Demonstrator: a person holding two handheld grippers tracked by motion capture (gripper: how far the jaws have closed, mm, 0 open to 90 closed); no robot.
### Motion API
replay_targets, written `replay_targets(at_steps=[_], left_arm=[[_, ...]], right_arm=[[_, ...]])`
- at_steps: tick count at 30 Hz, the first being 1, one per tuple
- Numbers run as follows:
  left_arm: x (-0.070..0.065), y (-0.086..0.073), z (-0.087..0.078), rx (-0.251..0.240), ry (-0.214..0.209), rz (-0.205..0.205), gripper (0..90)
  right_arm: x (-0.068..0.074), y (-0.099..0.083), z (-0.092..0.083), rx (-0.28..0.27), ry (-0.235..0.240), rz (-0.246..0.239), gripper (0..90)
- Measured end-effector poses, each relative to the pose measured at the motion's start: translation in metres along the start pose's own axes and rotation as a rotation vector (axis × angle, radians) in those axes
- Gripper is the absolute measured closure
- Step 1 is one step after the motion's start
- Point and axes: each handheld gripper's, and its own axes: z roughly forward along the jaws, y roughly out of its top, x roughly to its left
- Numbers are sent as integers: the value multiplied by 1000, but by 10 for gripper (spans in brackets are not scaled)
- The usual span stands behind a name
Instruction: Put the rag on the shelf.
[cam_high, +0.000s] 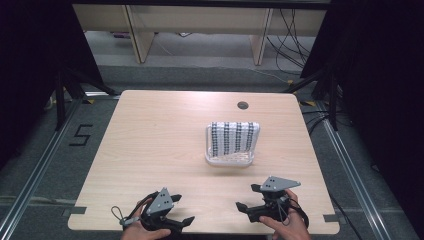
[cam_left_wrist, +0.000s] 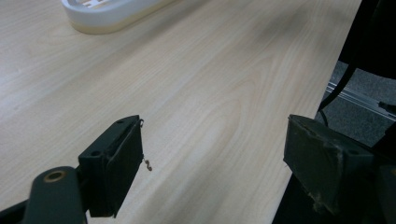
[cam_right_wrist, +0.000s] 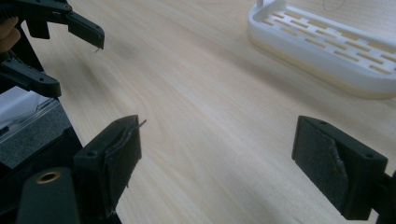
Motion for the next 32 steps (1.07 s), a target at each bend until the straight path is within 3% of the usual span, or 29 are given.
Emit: replay_targets(at_steps=[3, 4, 5, 6, 8, 11, 14, 22, 24, 26, 27, 32], left_arm=[[-1, -2, -2, 19, 7, 10, 192], [-3, -3, -1, -7, -1, -19, 191], [-3, -4, -1, -3, 4, -7, 192], [-3, -4, -3, 19, 12, 5, 192], [-4, -4, -2, 18, 14, -3, 192], [-4, -4, 0, 4, 8, -7, 191], [-1, -4, -2, 36, 16, 18, 191], [-1, -5, -1, 13, 11, -3, 192], [0, -5, -1, 10, 11, -4, 192], [0, -5, 0, 4, 13, -11, 192], [0, -5, -1, 8, 17, -13, 192], [3, -5, -2, 3, 36, -7, 192]], right_arm=[[-1, -3, 0, 7, -13, -41, 168], [2, -5, 1, 17, -3, -15, 168], [4, -7, 1, 21, -3, 0, 168], [3, -8, 2, 19, -3, -17, 168], [3, -10, 4, 25, 3, -44, 168], [6, -11, 5, 37, 1, -43, 168], [6, -12, 8, 41, 23, -45, 168], [4, -12, 5, 29, -2, -33, 168], [2, -12, 4, 20, -16, -51, 168], [2, -13, 5, 18, -4, -39, 168], [1, -12, 5, 30, 25, -39, 168], [0, -12, 5, 15, 11, -40, 168]])
